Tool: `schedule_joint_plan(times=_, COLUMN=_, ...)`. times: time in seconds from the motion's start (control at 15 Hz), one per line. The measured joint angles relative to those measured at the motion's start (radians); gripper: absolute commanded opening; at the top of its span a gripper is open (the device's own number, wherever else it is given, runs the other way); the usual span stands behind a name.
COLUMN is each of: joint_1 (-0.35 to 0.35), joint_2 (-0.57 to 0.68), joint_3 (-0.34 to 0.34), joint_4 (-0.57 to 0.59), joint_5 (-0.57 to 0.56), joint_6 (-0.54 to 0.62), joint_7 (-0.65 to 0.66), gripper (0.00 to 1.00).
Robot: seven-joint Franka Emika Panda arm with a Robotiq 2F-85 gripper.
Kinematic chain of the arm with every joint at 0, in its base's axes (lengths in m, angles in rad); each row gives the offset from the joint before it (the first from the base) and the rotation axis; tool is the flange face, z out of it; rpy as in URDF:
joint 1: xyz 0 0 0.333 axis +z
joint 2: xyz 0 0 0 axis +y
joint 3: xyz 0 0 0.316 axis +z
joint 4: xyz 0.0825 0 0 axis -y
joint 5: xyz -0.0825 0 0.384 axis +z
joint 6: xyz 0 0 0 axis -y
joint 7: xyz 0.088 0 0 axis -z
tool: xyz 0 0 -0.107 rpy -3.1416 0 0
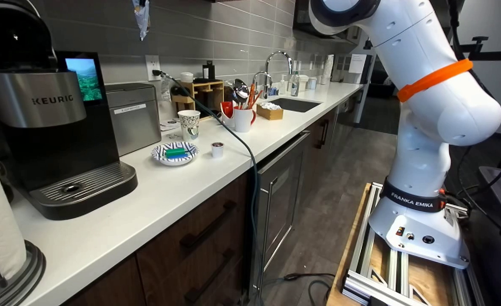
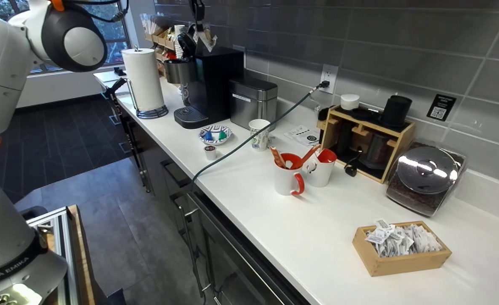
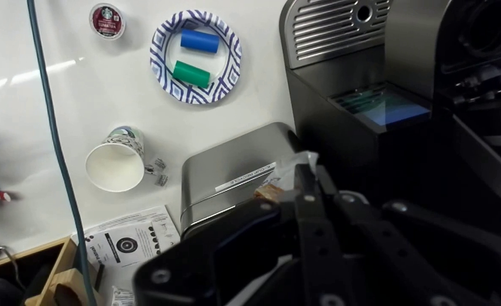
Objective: Remove the grey packet from the top cabinet
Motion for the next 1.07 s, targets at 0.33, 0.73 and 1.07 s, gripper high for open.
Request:
schedule_joint_plan(times=0.33, joint_1=-0.003, joint_2=-0.026, joint_3=0.014, joint_4=-0.002, joint_5=0.036, joint_6=-0.037, joint_7=-0.003, gripper=0.01)
schedule_joint_plan(times=0.73, joint_1=0.016, joint_2=-0.039, joint_3=0.010, joint_4=-0.005, joint_5=0.019, joint_6=-0.118, joint_7=-0.034, gripper=0.01)
schedule_joint_plan(times=1.07, joint_1=0.021, joint_2=-0.042, joint_3=0.009, joint_4=-0.004, joint_5=0.022, joint_6=-0.121, joint_7=0.037, gripper=0.03)
